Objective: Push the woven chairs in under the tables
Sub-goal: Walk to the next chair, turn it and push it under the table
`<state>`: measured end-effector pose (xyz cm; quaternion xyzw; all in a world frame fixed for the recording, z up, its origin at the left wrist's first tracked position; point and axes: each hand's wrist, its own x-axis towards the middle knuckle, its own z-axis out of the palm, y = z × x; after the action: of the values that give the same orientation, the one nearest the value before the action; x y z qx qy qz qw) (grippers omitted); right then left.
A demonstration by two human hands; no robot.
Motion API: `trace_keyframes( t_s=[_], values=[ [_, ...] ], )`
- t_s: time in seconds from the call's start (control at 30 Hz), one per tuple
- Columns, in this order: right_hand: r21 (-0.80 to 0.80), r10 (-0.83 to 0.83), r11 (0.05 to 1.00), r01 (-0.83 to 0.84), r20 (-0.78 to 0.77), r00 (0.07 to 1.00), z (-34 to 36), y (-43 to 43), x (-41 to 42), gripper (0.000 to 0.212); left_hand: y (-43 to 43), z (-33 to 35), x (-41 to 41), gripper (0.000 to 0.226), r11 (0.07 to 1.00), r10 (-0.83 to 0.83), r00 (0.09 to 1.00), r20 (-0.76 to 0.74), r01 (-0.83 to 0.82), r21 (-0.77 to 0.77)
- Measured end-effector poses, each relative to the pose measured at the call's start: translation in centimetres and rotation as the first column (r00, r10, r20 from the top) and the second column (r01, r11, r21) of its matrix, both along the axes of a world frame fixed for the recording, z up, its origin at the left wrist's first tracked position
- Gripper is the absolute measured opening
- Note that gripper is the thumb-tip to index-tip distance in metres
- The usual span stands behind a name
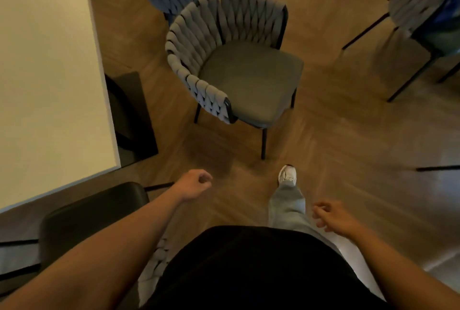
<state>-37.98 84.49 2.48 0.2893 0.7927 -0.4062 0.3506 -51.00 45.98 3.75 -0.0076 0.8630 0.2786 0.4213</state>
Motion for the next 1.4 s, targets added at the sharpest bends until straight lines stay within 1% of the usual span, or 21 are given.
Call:
trace_keyframes(
  t_s=[0.07, 0.13, 0.2, 0.27, 0.33, 0.4, 0.5, 0.6, 0.7, 0.77, 0.87, 0.93, 1.0, 1.07, 1.13, 1.23, 1.3, 1.4],
  values=[
    [-0.007, 0.099, 0.995, -0.099, 0.016, 0.995, -1.1, 2.1, -4.4, 0.024, 1.2, -0.2, -1.8, 0.028, 0.997, 0.072, 0.997, -0.003, -0.072, -0.026],
    [0.014, 0.193, 0.981, -0.193, 0.018, 0.981, -1.6, 4.4, -8.9, 0.025, 2.4, -0.5, -2.6, 0.029, 0.988, 0.143, 0.989, 0.028, -0.141, -0.069],
    [0.036, 0.256, 0.966, -0.256, 0.012, 0.967, -1.4, 6.6, -13.4, 0.022, 3.8, -0.4, -2.5, 0.030, 0.970, 0.223, 0.972, 0.075, -0.214, -0.115],
    [0.015, 0.308, 0.951, -0.308, 0.030, 0.951, -1.0, 8.3, -17.6, 0.020, 5.7, 0.0, -2.4, 0.025, 0.946, 0.315, 0.943, 0.102, -0.303, -0.117],
    [-0.015, 0.349, 0.937, -0.348, 0.052, 0.936, -0.6, 9.6, -21.9, 0.020, 7.4, 0.5, -3.6, 0.020, 0.909, 0.415, 0.907, 0.076, -0.408, -0.092],
    [-0.011, 0.377, 0.926, -0.376, 0.042, 0.925, -0.3, 10.1, -26.0, 0.020, 8.5, 1.0, -5.6, 0.019, 0.864, 0.502, 0.864, 0.040, -0.499, -0.074],
    [-0.033, 0.346, 0.938, -0.346, 0.020, 0.938, -0.5, 9.4, -31.8, 0.015, 9.1, 1.2, -9.6, 0.020, 0.825, 0.565, 0.823, 0.058, -0.565, -0.024],
    [-0.034, 0.367, 0.930, -0.366, 0.025, 0.930, -1.0, 7.9, -36.7, 0.010, 8.7, 0.6, -14.6, 0.022, 0.807, 0.590, 0.806, 0.053, -0.590, -0.021],
    [0.013, 0.383, 0.923, -0.384, 0.032, 0.923, -1.7, 6.0, -40.5, 0.011, 6.5, 0.0, -21.1, 0.023, 0.830, 0.558, 0.829, 0.015, -0.558, -0.023],
    [0.018, 0.411, 0.911, -0.412, 0.041, 0.910, -2.4, 3.9, -42.7, 0.014, 4.1, -0.4, -26.6, 0.022, 0.848, 0.526, 0.848, -0.064, -0.529, -0.028],
    [-0.008, 0.486, 0.874, -0.486, 0.018, 0.874, -3.6, -0.4, -46.2, 0.016, 0.0, -0.9, -35.6, 0.019, 0.860, 0.488, 0.847, -0.213, -0.508, -0.048],
    [-0.068, 0.496, 0.866, -0.495, -0.011, 0.869, -4.4, -4.0, -48.7, 0.019, -2.5, -1.2, -41.5, 0.013, 0.867, 0.462, 0.841, -0.281, -0.495, -0.059],
    [-0.118, 0.508, 0.853, -0.509, -0.038, 0.861, -5.3, -7.7, -51.0, 0.019, -4.4, -2.0, -46.6, 0.016, 0.848, 0.480, 0.815, -0.324, -0.525, -0.064],
    [-0.128, 0.559, 0.818, -0.561, -0.057, 0.827, -6.2, -11.2, -52.8, 0.026, -5.4, -3.3, -50.6, 0.032, 0.824, 0.494, 0.788, -0.368, -0.559, -0.090],
    [-0.129, 0.617, 0.775, -0.619, -0.059, 0.785, -7.2, -14.3, -54.2, 0.037, -6.0, -4.8, -53.6, 0.050, 0.796, 0.514, 0.770, -0.378, -0.592, -0.125],
    [-0.177, 0.637, 0.755, -0.632, -0.036, 0.770, -9.1, -18.2, -54.8, 0.065, -6.3, -7.8, -55.7, 0.069, 0.750, 0.594, 0.744, -0.306, -0.650, -0.124],
    [-0.232, 0.650, 0.732, -0.641, -0.045, 0.759, -10.0, -20.0, -54.1, 0.083, -6.2, -9.7, -56.2, 0.078, 0.748, 0.619, 0.749, -0.236, -0.654, -0.113],
    [-0.219, 0.724, 0.659, -0.720, -0.075, 0.686, -11.4, -21.9, -52.4, 0.098, -6.4, -11.4, -56.6, 0.088, 0.741, 0.631, 0.743, -0.224, -0.662, -0.110]
  ],
)
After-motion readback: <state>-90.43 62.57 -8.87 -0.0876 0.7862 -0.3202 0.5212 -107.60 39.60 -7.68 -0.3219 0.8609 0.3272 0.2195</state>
